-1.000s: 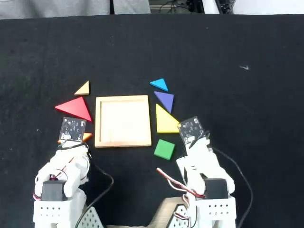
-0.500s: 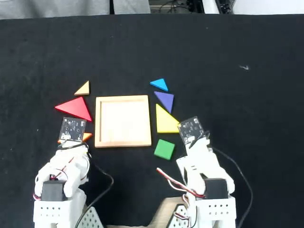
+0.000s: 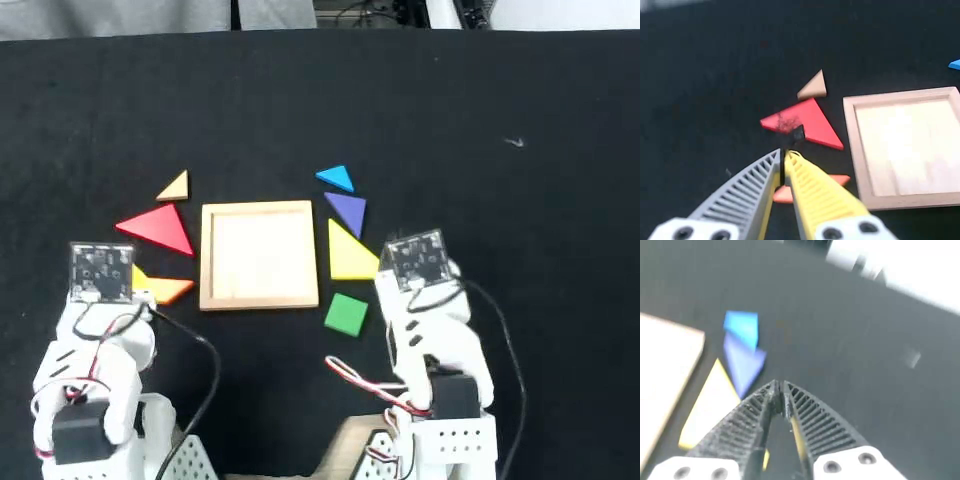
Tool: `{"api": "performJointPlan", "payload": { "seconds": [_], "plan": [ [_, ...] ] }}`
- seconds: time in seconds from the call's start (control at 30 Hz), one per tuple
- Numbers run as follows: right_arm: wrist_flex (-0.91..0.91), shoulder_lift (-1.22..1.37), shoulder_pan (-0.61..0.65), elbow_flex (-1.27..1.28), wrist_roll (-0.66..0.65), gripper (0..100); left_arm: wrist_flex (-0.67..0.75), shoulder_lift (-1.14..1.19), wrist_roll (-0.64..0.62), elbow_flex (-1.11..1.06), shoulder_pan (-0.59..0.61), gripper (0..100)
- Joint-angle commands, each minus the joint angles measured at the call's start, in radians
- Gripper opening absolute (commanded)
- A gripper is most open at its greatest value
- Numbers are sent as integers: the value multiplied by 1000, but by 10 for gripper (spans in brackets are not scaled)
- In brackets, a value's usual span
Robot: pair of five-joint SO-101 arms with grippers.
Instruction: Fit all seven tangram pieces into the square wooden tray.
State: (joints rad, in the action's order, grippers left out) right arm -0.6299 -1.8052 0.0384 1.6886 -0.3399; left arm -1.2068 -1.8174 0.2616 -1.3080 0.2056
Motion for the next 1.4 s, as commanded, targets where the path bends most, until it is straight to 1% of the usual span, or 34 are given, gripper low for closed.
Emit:
{"api": "performJointPlan", "payload": {
  "seconds": [0.0, 0.1, 0.17, 0.27, 0.37, 0.47, 0.57, 0.6, 0.67, 0.77, 0.83, 0.97, 1.0, 1.13, 1.23, 1.37],
  "plan": [
    [126, -90, -6, -4, -3, 16, 26, -6, 114, 119, -13, 34],
    [91, -90, -9, -5, -2, 16, 29, -6, 114, 160, -15, 31],
    [51, -90, -9, -10, -2, 16, 55, -5, 109, 179, -10, 30],
    [9, -90, -5, -5, -2, 16, 74, 3, 55, 232, -8, 33],
    [-57, -90, -3, -4, -2, 16, 78, 66, 44, 297, -16, 34],
    [-74, -90, -8, -4, -2, 16, 72, 285, 43, 372, -15, 34],
    [-95, -88, -6, -4, -2, 16, 26, 600, 34, 490, -15, 34],
    [-106, -88, -6, -4, -2, 16, -2, 697, 9, 541, -15, 34],
    [-126, -88, -5, -4, -2, 16, -60, 868, -80, 654, -15, 34],
    [-133, -88, -5, -4, -2, 16, -115, 1039, -221, 796, -18, 40],
    [-138, -88, -5, -4, -2, 16, -130, 1109, -318, 857, -24, 95],
    [-138, -88, -5, -4, -2, 16, -173, 1201, -494, 883, -35, 277],
    [-138, -88, -5, -4, -2, 16, -169, 1223, -522, 883, -35, 285],
    [-140, -88, -3, -4, -2, 16, -84, 1352, -603, 903, -35, 268],
    [-147, -88, -3, -4, -2, 15, -15, 1475, -695, 924, -36, 267],
    [-158, -88, -3, -4, -5, 15, 26, 1659, -822, 987, -42, 267]
  ]
}}
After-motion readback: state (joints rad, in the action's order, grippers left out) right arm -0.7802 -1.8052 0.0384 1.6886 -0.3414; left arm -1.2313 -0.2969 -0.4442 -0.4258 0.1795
